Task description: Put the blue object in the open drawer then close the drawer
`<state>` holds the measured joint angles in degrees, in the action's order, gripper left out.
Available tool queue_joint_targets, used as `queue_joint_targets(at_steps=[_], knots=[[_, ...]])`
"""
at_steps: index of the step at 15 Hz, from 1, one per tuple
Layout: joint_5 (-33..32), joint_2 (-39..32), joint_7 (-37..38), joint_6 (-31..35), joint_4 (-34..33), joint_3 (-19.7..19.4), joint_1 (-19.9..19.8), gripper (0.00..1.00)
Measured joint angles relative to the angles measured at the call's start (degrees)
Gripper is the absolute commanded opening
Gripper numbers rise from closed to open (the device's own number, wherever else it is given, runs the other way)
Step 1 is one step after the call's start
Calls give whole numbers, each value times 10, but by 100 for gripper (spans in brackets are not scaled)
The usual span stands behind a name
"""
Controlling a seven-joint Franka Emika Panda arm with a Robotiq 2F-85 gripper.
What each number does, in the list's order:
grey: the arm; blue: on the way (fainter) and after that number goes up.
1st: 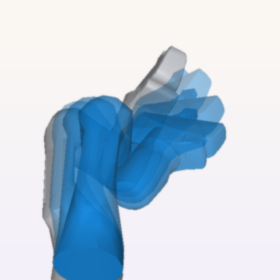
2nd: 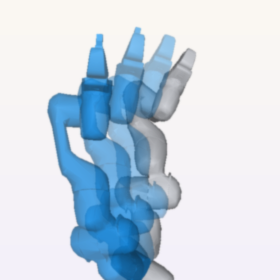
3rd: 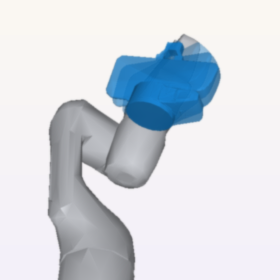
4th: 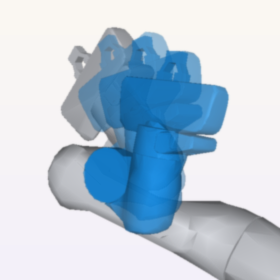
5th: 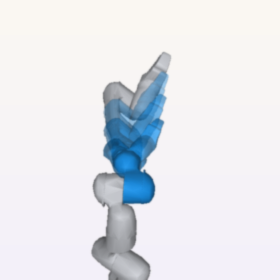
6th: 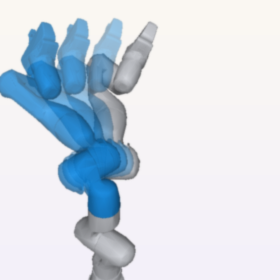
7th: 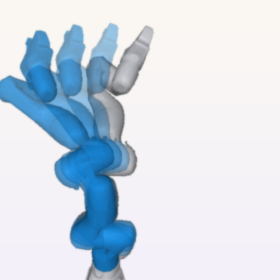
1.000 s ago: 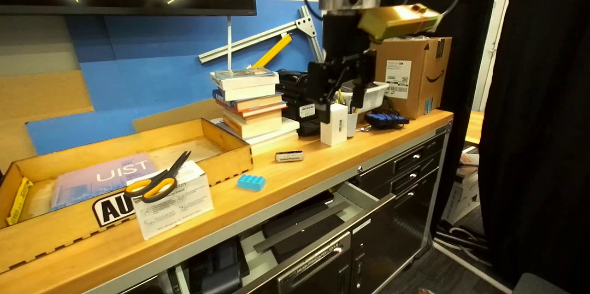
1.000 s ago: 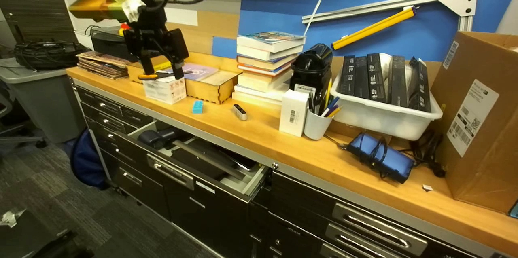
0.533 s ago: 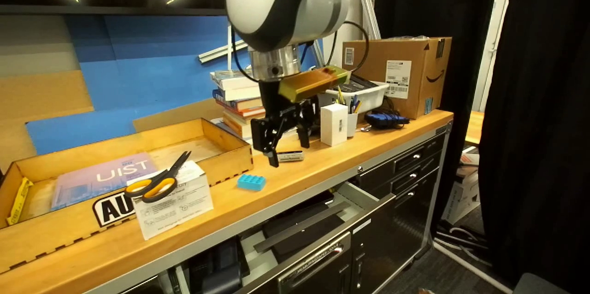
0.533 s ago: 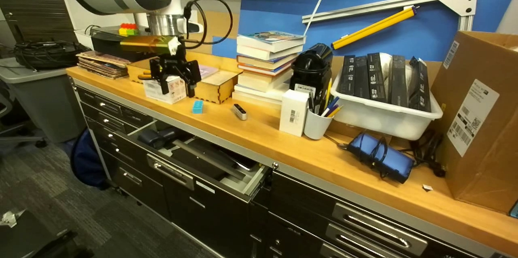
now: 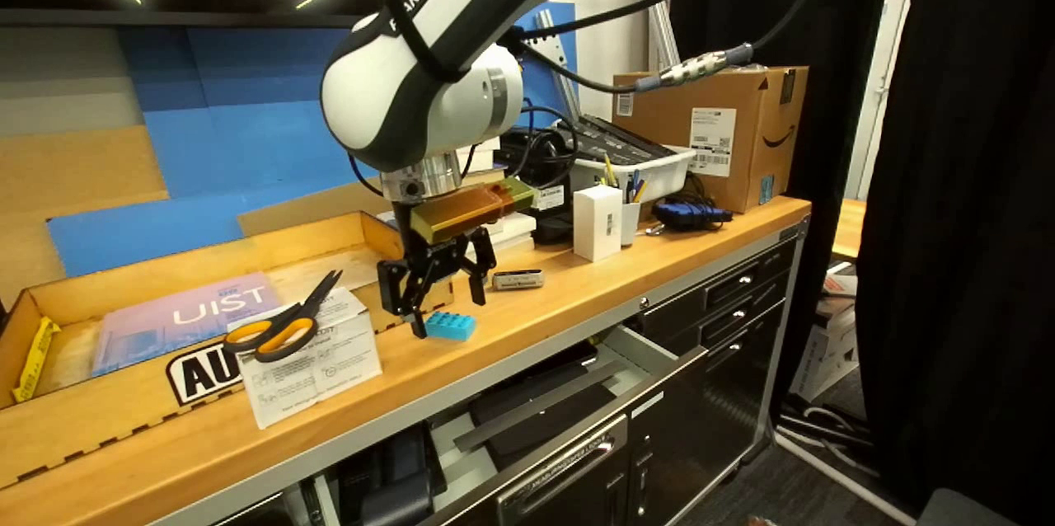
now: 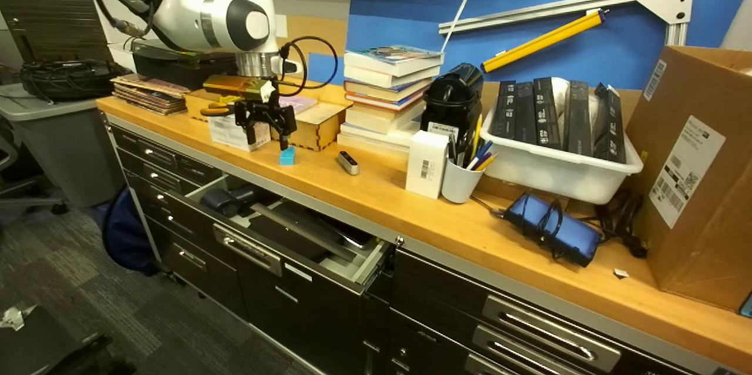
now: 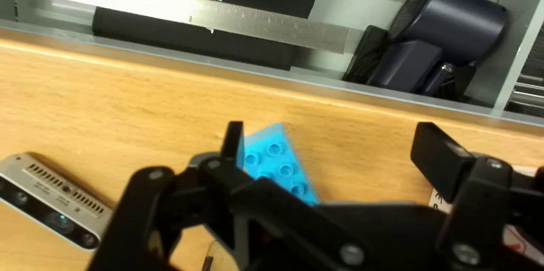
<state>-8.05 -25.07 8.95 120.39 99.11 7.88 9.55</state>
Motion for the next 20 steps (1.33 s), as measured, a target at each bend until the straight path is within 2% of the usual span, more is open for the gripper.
queue_joint_targets(at_steps=[5,6,7,8,15,16,20], knots=[[1,-52,1,0,-57,-19,3,100],[1,-59,2,0,-64,-24,3,75],[1,-67,4,0,-71,-28,3,73],[1,-74,6,0,-78,-32,3,66],[24,-86,5,-25,-93,-36,2,12],[24,-80,5,-32,-86,-38,1,15],[24,-22,13,-38,-9,-57,-15,14]])
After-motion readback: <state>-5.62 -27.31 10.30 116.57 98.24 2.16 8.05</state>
